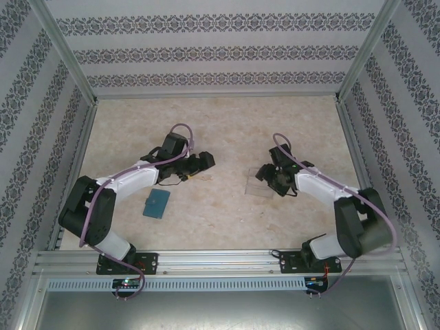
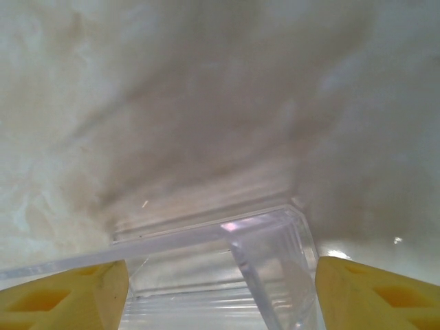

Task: Take the credit cards out of the card holder

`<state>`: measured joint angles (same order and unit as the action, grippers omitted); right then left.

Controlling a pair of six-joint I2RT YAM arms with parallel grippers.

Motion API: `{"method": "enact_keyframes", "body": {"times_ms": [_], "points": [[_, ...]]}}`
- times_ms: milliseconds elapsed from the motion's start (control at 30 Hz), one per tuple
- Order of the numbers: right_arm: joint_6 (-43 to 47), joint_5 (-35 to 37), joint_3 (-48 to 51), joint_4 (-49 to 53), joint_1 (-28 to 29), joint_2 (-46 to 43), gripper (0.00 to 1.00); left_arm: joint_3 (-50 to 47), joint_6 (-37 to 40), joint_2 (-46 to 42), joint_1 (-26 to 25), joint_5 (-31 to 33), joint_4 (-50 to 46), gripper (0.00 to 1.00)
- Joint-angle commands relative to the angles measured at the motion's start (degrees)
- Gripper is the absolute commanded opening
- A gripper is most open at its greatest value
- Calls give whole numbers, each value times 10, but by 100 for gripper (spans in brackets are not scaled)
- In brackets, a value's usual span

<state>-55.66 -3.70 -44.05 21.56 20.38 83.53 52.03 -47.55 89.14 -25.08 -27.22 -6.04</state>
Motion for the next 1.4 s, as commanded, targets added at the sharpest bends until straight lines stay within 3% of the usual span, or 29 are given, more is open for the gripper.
{"method": "enact_keyframes", "body": {"times_ms": [0, 433, 700, 1367], "points": [[-4, 24, -51, -23, 18, 49, 72, -11, 25, -33, 24, 5, -49, 89], [53, 1, -298, 10, 52, 271, 67, -33, 82, -134, 133, 11, -153, 91], [67, -21, -417, 41, 82, 353, 66, -45, 88, -148, 151, 18, -168, 91], [23, 30, -418, 60, 102, 318, 67, -20, 102, -142, 153, 35, -213, 92]]}}
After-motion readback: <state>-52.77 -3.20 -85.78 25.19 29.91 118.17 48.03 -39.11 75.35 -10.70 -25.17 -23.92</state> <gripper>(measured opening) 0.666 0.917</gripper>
